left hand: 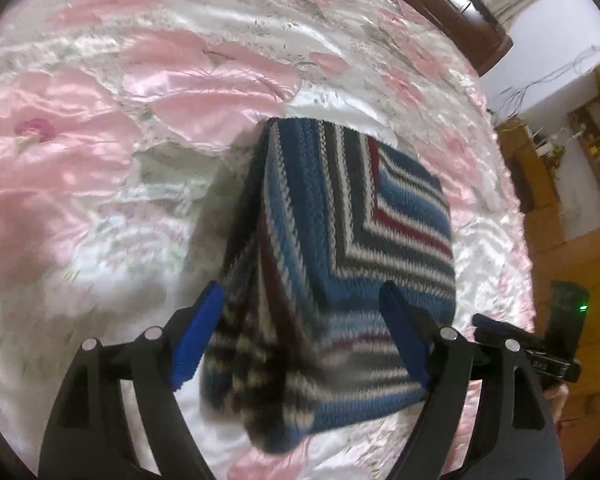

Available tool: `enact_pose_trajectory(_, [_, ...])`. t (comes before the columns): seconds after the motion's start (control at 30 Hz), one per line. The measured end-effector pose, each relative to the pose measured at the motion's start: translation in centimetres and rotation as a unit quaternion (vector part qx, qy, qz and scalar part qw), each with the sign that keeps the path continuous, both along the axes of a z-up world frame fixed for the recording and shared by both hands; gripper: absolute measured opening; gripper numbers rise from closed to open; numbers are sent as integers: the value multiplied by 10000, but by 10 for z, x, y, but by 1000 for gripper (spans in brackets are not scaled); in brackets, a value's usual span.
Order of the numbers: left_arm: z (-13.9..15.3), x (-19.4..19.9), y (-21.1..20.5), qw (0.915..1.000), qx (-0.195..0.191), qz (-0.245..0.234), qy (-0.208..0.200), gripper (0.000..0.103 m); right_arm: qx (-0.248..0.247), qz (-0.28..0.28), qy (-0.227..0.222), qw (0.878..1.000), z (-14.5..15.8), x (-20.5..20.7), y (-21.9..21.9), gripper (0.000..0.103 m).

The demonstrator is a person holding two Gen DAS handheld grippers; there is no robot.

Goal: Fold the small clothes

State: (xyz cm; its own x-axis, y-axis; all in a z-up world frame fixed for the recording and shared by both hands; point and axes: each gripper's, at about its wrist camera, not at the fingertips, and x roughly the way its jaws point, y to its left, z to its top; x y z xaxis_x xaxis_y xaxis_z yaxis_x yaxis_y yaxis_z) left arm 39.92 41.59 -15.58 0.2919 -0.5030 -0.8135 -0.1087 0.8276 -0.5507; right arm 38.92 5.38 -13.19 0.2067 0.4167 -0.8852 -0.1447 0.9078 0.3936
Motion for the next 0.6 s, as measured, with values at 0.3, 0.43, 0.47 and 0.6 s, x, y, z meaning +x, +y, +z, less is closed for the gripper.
enact_pose_trajectory(0.3, [-33, 32, 5, 9969, -737, -269, 34, 75, 92, -15, 111, 9999, -17, 30, 0, 74])
enact_pose_trajectory(0.43, [-44, 40, -13, 9966, -526, -634, 88, 75, 145, 10, 168, 9998, -26, 34, 2, 74])
enact_pose_trajectory(0.47, [-48, 42, -18, 9962, -479, -713, 123, 75, 189, 3, 176, 9997, -28, 36, 3, 75])
enact_pose_trajectory(0.6, [-61, 49, -35, 9946, -309, -976, 183, 76, 372, -31, 229, 9990, -36, 41, 2, 78])
